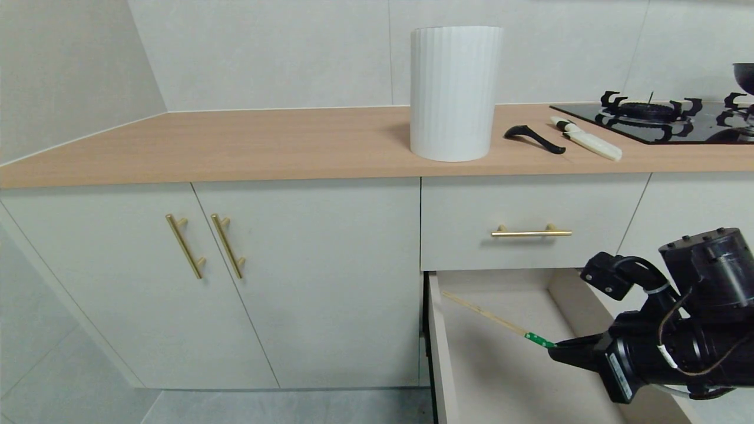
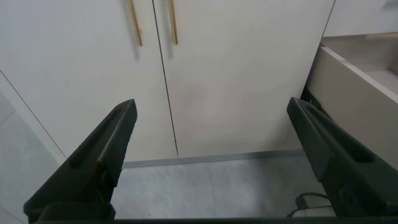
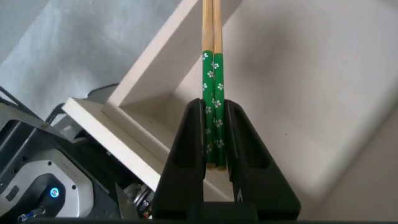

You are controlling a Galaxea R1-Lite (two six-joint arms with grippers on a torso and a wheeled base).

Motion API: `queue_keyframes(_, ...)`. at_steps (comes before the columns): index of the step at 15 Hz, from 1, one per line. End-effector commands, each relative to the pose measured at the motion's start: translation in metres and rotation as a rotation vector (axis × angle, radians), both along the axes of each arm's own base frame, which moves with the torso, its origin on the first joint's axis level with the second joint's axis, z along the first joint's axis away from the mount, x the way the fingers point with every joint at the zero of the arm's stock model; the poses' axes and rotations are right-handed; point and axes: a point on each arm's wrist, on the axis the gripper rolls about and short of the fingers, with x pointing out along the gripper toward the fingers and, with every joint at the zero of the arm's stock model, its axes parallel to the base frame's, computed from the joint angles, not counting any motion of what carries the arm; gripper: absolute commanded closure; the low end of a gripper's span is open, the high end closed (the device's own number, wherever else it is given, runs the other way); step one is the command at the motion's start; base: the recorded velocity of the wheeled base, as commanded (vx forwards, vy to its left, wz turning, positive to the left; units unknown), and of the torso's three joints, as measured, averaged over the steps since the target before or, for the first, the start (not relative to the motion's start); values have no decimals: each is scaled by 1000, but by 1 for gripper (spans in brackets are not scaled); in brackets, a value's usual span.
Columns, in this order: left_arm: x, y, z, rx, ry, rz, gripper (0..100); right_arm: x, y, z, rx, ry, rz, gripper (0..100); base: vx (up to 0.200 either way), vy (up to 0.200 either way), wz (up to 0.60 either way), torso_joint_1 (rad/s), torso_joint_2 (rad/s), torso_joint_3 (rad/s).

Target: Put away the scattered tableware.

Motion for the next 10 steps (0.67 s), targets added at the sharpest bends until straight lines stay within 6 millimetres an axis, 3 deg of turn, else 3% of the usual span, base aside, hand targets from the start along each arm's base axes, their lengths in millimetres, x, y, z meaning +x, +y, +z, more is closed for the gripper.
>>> queue_keyframes(1,0,0,0,0,0,-1,0,19,6,-22,-40,87,-16,100,0,0,0,0,0,0)
queue_keyframes(4,0,0,0,0,0,-1,0,47,7,-48,-55,175,-86,100,0,0,0,0,0,0)
queue_keyframes(10,0,0,0,0,0,-1,0,74,17,-60,50,158,-225,100,0,0,0,0,0,0)
